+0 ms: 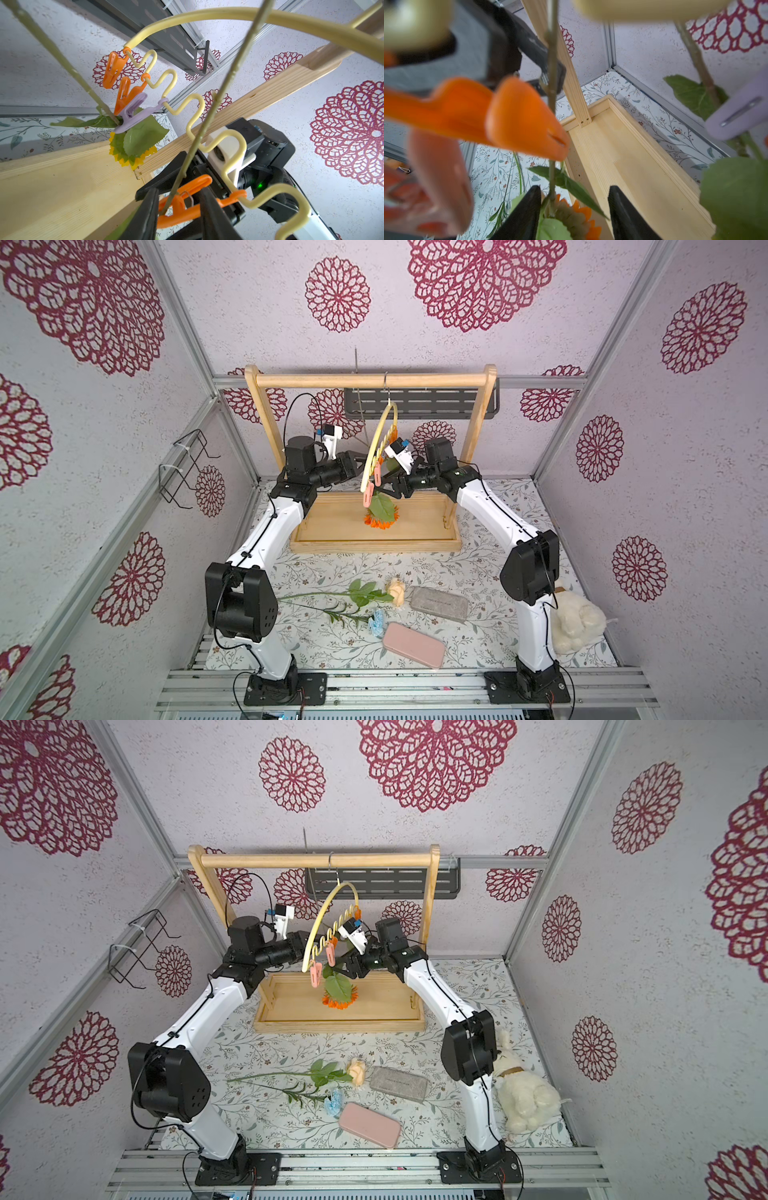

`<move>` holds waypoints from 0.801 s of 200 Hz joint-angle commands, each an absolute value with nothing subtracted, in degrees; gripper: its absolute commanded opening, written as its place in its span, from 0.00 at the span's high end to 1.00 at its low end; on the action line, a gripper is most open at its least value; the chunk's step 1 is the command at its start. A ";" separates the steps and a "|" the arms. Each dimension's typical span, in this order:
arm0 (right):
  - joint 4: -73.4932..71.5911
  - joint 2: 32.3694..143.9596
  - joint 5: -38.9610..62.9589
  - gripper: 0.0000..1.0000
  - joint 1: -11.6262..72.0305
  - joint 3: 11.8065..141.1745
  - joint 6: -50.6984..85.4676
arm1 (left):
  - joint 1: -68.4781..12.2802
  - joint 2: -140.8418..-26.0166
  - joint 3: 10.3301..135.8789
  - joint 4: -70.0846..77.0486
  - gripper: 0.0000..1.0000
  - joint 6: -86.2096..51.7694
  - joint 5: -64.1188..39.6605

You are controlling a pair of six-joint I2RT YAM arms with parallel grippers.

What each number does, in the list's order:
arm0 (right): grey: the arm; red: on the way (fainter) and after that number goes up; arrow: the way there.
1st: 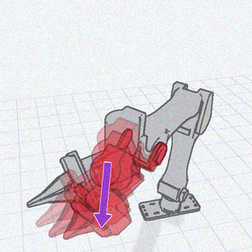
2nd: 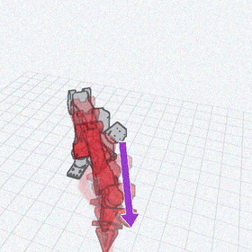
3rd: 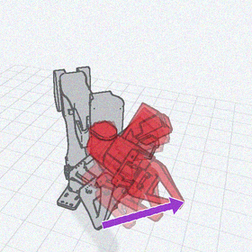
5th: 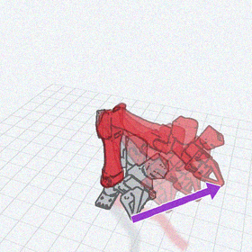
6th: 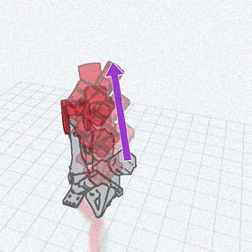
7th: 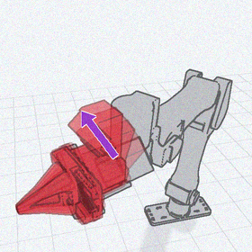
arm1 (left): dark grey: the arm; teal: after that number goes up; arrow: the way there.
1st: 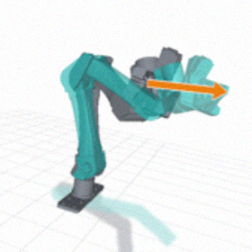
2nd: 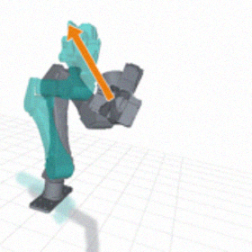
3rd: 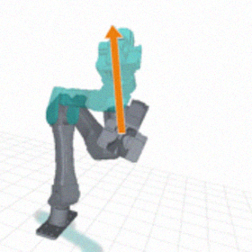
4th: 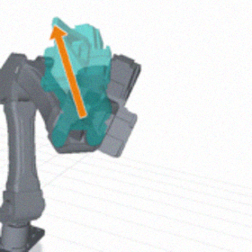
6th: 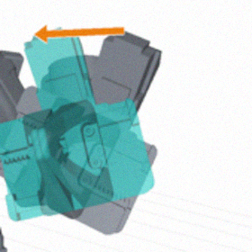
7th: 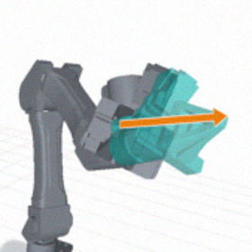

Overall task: Dry the flowers on a clothes hanger
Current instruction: Clamp the flower onto the hanger.

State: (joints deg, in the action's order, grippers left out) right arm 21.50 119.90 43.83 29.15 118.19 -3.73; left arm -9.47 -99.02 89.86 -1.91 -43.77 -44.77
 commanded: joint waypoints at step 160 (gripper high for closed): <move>5.27 85.06 31.51 0.41 28.05 82.19 -3.89 | -6.86 -90.56 80.88 1.14 0.33 -45.35 -41.84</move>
